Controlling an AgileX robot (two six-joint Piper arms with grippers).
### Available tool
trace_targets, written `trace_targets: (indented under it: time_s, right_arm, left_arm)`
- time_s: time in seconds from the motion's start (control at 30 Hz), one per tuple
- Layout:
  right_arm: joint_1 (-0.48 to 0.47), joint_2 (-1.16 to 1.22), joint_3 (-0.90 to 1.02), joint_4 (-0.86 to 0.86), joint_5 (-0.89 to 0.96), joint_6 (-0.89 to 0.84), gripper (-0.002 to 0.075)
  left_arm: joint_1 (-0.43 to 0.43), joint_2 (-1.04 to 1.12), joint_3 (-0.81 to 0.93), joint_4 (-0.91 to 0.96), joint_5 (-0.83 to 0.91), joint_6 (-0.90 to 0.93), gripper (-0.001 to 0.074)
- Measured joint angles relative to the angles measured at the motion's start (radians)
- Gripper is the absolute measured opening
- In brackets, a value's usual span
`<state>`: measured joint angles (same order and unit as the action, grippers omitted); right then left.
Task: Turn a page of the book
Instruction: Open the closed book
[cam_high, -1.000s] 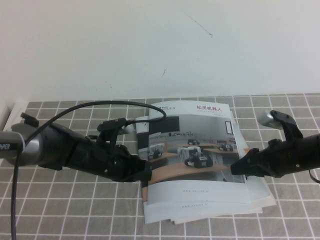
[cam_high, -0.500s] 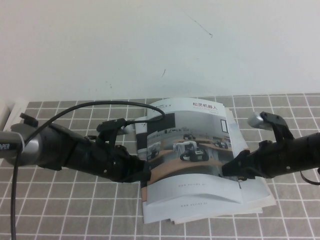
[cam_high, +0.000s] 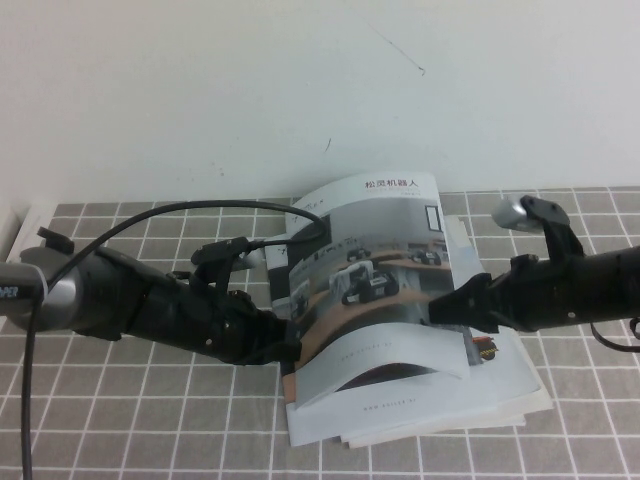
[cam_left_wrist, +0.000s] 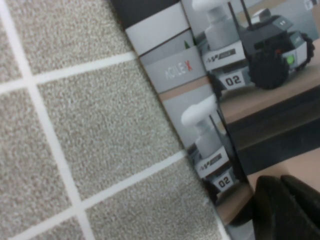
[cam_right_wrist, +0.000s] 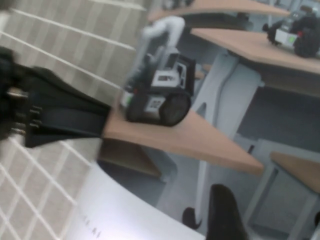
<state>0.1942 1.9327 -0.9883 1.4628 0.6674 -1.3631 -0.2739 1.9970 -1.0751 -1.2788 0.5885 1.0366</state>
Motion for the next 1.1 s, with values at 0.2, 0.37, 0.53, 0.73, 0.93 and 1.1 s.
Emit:
trace_targets:
  time_s: [0.2, 0.37, 0.53, 0.73, 0.93, 1.1]
  right_arm:
    - [0.002, -0.062, 0.000, 0.011, 0.039, -0.004, 0.0391]
    - [0.002, -0.072, 0.000, 0.052, 0.108, -0.010, 0.0391]
    - [0.002, -0.072, 0.000, 0.180, 0.236, -0.103, 0.0391]
    - [0.012, -0.073, -0.004, 0.238, 0.382, -0.213, 0.0390]
    - [0.012, -0.073, -0.004, 0.238, 0.391, -0.232, 0.0390]
    - [-0.012, -0.080, -0.013, 0.225, 0.375, -0.225, 0.0390]
  left_arm:
    - [0.000, 0.002, 0.000, -0.004, 0.004, 0.000, -0.0004]
    - [0.000, 0.002, 0.000, -0.004, 0.004, 0.000, -0.0004]
    - [0.000, 0.002, 0.000, -0.004, 0.004, 0.000, -0.0004]
    - [0.000, 0.006, 0.000, -0.012, 0.016, 0.000, -0.0004]
    - [0.000, 0.008, 0.000, -0.018, 0.022, 0.000, -0.0004]
    - [0.000, 0.009, 0.000, -0.018, 0.025, 0.000, -0.0004]
